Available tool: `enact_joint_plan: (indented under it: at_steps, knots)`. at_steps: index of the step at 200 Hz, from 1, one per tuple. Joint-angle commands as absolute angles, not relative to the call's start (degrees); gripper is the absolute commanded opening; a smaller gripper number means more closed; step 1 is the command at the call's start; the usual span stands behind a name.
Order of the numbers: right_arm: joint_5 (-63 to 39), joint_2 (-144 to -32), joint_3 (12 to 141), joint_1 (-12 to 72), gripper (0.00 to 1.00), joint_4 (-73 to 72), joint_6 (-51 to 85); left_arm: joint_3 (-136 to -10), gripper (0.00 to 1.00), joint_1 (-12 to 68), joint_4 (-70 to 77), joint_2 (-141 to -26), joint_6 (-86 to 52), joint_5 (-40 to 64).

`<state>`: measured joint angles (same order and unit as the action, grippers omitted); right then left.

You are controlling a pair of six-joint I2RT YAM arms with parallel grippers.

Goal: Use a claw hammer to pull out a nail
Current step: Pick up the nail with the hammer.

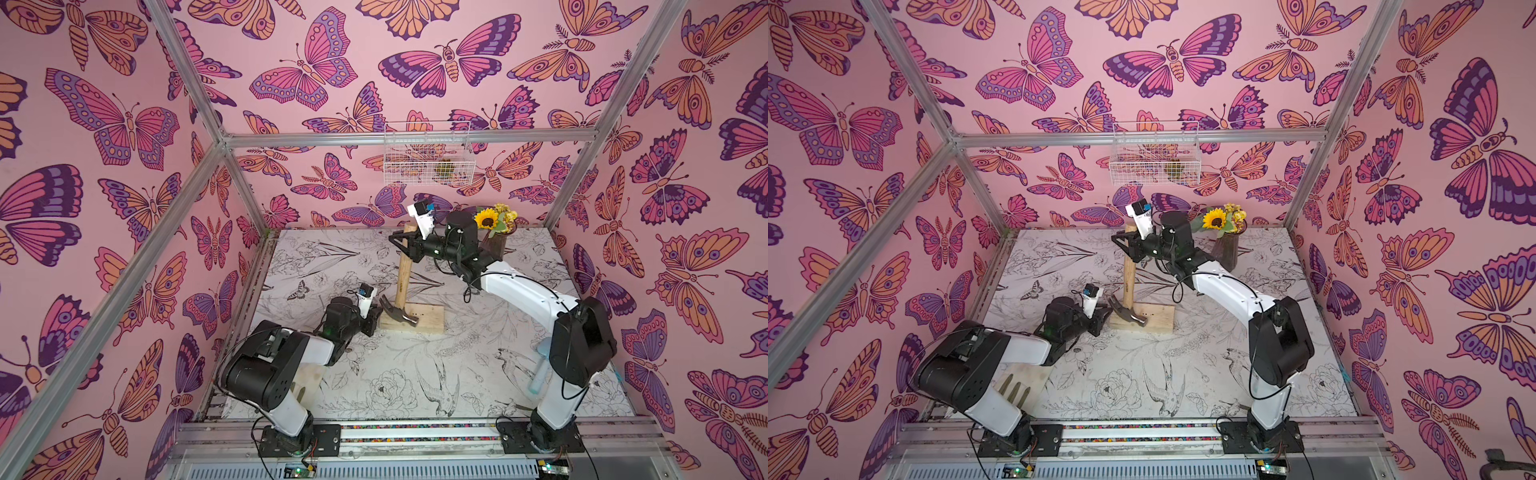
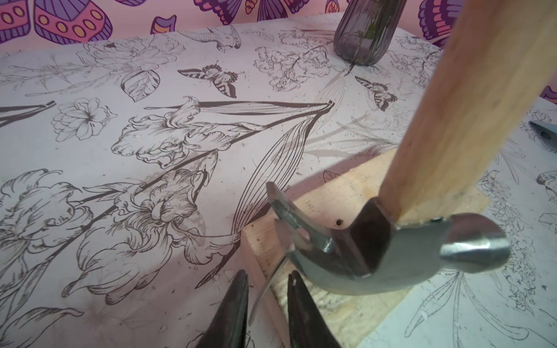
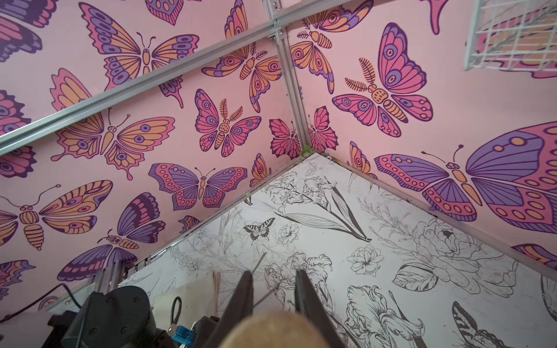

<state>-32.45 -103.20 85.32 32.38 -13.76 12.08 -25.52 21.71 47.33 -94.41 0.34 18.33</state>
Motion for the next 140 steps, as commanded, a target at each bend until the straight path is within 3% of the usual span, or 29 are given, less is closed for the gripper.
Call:
enact_joint_plan:
  at_steps: [1, 83, 114, 140]
  knots:
    - [-35.5, -103.5, 87.9, 31.7, 0.0, -11.0, 8.8, -26.4, 0.25, 21.6, 50.4, -96.5, 1.1, 20.0]
    - [-41.9, -105.4, 89.6, 30.5, 0.0, -11.4, 8.6, -28.2, 0.25, 22.5, 53.3, -100.1, 4.0, 19.7]
    - [-41.7, -106.0, 90.2, 30.3, 0.0, -10.9, 8.5, -27.6, 0.08, 22.6, 54.8, -100.1, 4.3, 19.3]
    - [-41.2, -106.2, 90.3, 30.3, 0.0, -10.6, 8.4, -26.1, 0.0, 22.5, 56.2, -99.2, 3.4, 17.2]
